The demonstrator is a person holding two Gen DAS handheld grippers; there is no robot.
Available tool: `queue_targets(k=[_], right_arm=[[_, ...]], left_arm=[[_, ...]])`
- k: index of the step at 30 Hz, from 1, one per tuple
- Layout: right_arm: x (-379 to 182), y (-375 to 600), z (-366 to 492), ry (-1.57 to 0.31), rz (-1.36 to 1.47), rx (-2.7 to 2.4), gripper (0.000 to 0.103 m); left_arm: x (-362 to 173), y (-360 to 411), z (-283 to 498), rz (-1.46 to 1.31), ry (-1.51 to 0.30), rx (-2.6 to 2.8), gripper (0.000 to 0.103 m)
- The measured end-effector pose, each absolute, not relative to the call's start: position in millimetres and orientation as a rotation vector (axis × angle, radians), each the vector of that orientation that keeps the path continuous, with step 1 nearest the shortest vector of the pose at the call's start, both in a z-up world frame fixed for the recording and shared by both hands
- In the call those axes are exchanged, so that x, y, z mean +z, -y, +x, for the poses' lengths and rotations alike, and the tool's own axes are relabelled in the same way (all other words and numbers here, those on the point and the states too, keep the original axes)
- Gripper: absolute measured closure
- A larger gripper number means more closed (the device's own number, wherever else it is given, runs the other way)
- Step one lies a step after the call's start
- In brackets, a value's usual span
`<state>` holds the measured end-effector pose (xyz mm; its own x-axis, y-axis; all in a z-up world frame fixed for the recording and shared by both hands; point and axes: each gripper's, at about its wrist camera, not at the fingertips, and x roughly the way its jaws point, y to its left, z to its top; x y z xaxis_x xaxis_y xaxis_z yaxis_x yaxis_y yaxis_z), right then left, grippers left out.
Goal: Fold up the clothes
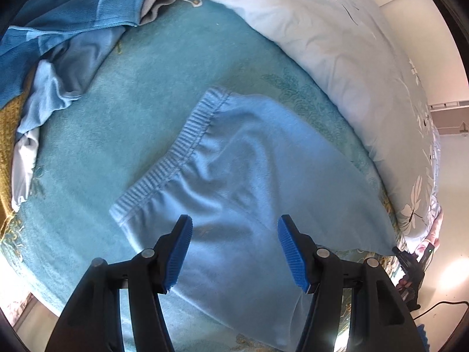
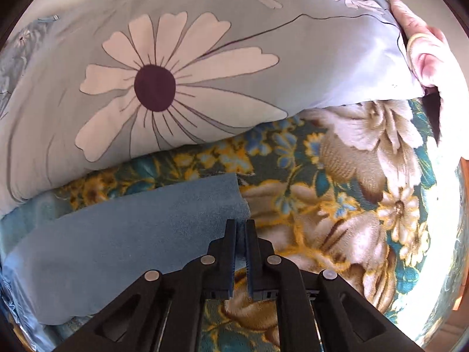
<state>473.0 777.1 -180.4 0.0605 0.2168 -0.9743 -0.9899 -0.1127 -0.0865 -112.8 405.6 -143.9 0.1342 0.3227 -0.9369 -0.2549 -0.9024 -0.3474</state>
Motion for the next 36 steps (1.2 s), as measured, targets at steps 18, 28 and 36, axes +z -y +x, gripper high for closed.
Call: queue_targets(k=[18,28,36], right_arm=[[-179.9,-489.7,536.2,-1.379,-1.026,0.936,0.054],[-187.2,-486.9,525.9,-1.390,-1.039,1.106,0.055],[-197.9,-502.4,510.3,-1.335,-1.189,1.239,0.056]], left_arm=[[-196.0,-326.2,-83.5,-2.197,0.052,1.821,0.030],[-189.3,-334.7,-78.2,-2.106,-0.063,1.763,0.030],[-177.4,-330.8,-69.9,-2.043,-0.111,1.750,0.030]])
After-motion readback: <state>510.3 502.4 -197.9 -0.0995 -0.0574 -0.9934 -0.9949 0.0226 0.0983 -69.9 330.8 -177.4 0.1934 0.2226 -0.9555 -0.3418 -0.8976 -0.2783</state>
